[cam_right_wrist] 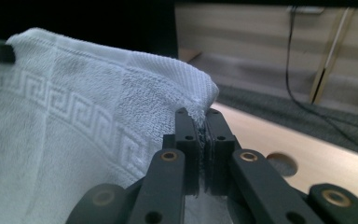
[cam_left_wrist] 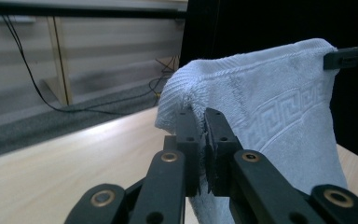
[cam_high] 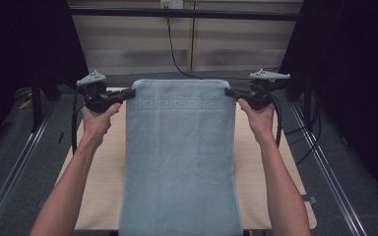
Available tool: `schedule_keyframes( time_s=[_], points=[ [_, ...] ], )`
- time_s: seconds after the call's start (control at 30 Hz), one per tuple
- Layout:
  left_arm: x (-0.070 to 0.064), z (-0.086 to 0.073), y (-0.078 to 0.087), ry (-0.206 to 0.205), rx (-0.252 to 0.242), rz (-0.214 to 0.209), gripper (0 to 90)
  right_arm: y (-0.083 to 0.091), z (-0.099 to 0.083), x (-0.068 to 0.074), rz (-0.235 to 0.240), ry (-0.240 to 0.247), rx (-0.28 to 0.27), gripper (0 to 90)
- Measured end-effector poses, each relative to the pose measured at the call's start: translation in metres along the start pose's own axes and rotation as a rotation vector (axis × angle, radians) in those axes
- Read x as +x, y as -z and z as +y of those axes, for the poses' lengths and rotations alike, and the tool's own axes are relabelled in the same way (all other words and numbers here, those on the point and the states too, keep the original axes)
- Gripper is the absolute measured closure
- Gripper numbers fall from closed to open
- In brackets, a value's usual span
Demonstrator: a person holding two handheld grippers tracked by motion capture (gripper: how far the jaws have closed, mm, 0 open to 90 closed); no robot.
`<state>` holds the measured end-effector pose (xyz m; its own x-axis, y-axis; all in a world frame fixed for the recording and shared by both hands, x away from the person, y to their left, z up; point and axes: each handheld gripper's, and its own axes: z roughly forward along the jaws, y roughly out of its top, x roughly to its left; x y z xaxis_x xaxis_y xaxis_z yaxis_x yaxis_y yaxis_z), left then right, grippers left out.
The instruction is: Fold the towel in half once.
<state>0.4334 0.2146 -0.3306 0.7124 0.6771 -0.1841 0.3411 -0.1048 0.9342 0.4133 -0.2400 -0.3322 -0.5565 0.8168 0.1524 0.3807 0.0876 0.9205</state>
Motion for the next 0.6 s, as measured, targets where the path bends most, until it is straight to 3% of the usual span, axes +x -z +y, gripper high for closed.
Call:
schedule_keyframes(
  time_s=[0.07,0.17,0.27,0.33,0.37,0.4,0.47,0.6],
  points=[
    [-0.005,0.006,0.003,-0.030,0.004,-0.016,85.9,0.004,0.009,0.000,-0.022,0.013,-0.009,86.6],
    [-0.014,0.001,0.008,-0.050,0.015,-0.038,85.9,0.010,0.007,0.006,0.010,0.014,-0.022,86.6],
    [-0.021,-0.013,0.012,-0.044,0.021,-0.060,85.8,0.016,-0.004,0.015,0.040,0.024,-0.005,86.6],
    [-0.027,-0.025,0.017,-0.034,0.020,-0.050,85.8,0.023,-0.011,0.024,0.072,0.030,-0.008,86.6],
    [-0.030,-0.031,0.019,-0.042,0.032,-0.073,85.9,0.027,-0.014,0.028,0.079,0.047,-0.001,86.6],
    [-0.033,-0.036,0.022,-0.062,0.042,-0.064,85.9,0.032,-0.018,0.033,0.090,0.054,0.001,86.6],
    [-0.037,-0.048,0.031,-0.048,0.040,-0.091,85.8,0.040,-0.028,0.041,0.110,0.070,0.013,86.6],
    [-0.045,-0.058,0.048,-0.064,0.060,-0.072,85.9,0.059,-0.049,0.049,0.143,0.058,0.017,86.6]
  ],
)
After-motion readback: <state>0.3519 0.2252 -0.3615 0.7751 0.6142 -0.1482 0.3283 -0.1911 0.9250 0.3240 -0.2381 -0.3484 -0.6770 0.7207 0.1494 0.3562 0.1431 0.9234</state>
